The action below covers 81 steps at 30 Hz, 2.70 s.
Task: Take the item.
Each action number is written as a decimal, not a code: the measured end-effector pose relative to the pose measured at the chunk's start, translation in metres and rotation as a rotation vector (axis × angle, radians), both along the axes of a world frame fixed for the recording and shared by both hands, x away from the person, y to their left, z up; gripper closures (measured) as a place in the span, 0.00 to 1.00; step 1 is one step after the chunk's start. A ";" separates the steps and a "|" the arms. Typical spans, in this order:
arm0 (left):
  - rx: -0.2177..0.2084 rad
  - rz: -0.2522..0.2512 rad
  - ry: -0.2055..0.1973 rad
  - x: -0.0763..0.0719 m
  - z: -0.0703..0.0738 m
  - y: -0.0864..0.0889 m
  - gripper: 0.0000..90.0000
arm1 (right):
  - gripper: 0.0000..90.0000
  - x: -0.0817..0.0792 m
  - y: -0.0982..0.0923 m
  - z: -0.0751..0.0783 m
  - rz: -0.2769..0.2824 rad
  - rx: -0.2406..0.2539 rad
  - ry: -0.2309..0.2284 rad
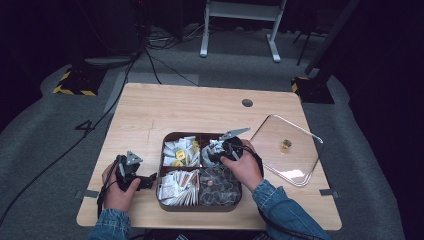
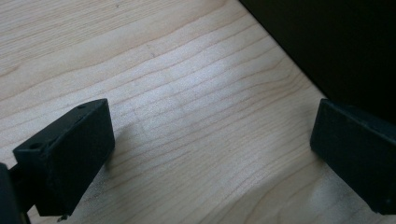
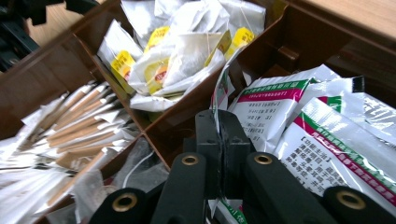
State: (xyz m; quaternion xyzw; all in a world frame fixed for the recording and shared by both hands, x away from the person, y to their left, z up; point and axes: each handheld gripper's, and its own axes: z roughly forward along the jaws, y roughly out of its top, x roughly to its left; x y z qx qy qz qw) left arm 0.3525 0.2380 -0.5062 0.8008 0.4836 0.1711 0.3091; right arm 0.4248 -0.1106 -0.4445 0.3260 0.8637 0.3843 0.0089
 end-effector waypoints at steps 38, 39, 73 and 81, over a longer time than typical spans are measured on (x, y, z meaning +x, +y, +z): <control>0.000 0.000 0.000 0.000 0.000 0.000 0.00 | 0.99 -0.030 -0.072 0.064 -0.055 0.200 -0.119; 0.000 0.000 0.000 0.000 0.000 0.000 0.00 | 0.99 -0.032 -0.079 0.066 -0.064 0.208 -0.121; 0.000 0.000 0.000 0.000 0.000 0.000 0.00 | 0.99 -0.067 -0.161 0.041 -0.216 0.223 -0.094; -0.001 -0.001 0.000 0.000 0.000 0.000 0.00 | 0.99 -0.070 -0.168 0.034 -0.227 0.198 -0.070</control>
